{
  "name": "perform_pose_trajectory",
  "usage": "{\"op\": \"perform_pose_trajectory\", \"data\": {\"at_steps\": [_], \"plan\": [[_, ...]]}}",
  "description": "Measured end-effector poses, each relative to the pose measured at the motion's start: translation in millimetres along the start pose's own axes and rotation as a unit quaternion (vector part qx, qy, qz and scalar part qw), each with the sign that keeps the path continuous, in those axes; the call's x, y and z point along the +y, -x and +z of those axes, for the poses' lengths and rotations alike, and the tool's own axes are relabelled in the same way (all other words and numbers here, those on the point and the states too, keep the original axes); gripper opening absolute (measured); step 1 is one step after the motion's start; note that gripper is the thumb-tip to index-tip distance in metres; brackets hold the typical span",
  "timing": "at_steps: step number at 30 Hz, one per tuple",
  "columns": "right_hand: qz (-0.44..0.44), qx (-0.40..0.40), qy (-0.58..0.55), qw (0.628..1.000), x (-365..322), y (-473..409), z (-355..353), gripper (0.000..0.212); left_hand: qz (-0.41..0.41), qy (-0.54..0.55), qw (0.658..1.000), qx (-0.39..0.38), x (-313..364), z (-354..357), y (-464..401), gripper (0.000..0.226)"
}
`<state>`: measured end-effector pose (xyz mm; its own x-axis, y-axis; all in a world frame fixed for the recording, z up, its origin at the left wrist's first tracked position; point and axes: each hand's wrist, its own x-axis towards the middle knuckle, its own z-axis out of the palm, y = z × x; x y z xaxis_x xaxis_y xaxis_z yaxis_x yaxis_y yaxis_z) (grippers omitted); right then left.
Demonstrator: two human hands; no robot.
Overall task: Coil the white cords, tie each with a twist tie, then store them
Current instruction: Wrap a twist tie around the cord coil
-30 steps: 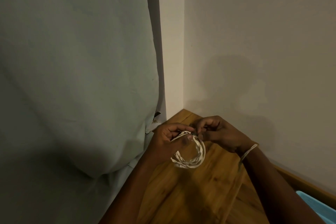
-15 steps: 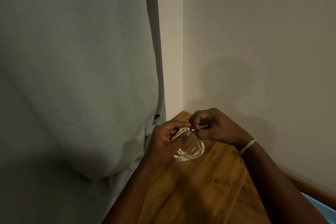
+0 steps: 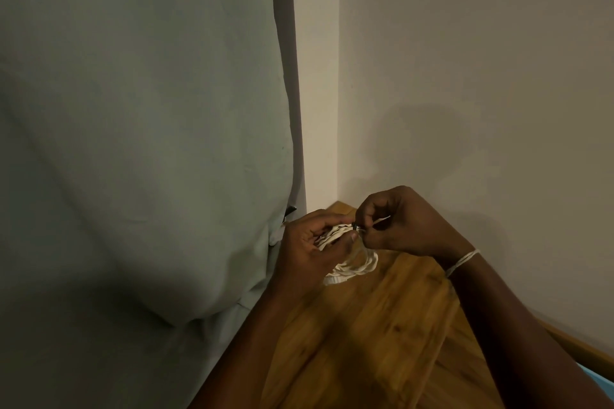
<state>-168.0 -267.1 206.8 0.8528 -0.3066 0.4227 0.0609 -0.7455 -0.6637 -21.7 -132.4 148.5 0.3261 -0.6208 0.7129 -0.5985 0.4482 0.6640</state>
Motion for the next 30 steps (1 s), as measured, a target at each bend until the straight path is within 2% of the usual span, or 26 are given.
{"op": "perform_pose_trajectory", "data": {"at_steps": [9,17,20,26,30], "plan": [[-0.017,-0.025,0.05,0.998,2.0,-2.3,-3.1,0.012,0.01,-0.01,1.0,0.004,-2.1,2.0,-0.2,0.023],[-0.025,-0.027,0.03,0.999,4.3,-2.1,-4.8,0.012,0.028,-0.035,0.999,-0.015,-0.9,2.2,-1.4,0.027],[-0.036,-0.02,-0.012,0.999,6.1,-0.4,-5.9,0.011,0.021,-0.033,0.999,-0.007,-0.3,2.1,-2.8,0.024],[-0.037,-0.001,-0.171,0.985,12.3,3.8,-3.9,0.012,-0.014,-0.002,1.0,0.014,-2.4,2.4,-1.7,0.021],[-0.023,0.021,-0.218,0.975,19.3,6.0,1.7,0.011,-0.046,0.031,0.998,0.029,2.5,4.8,0.4,0.015]]}}
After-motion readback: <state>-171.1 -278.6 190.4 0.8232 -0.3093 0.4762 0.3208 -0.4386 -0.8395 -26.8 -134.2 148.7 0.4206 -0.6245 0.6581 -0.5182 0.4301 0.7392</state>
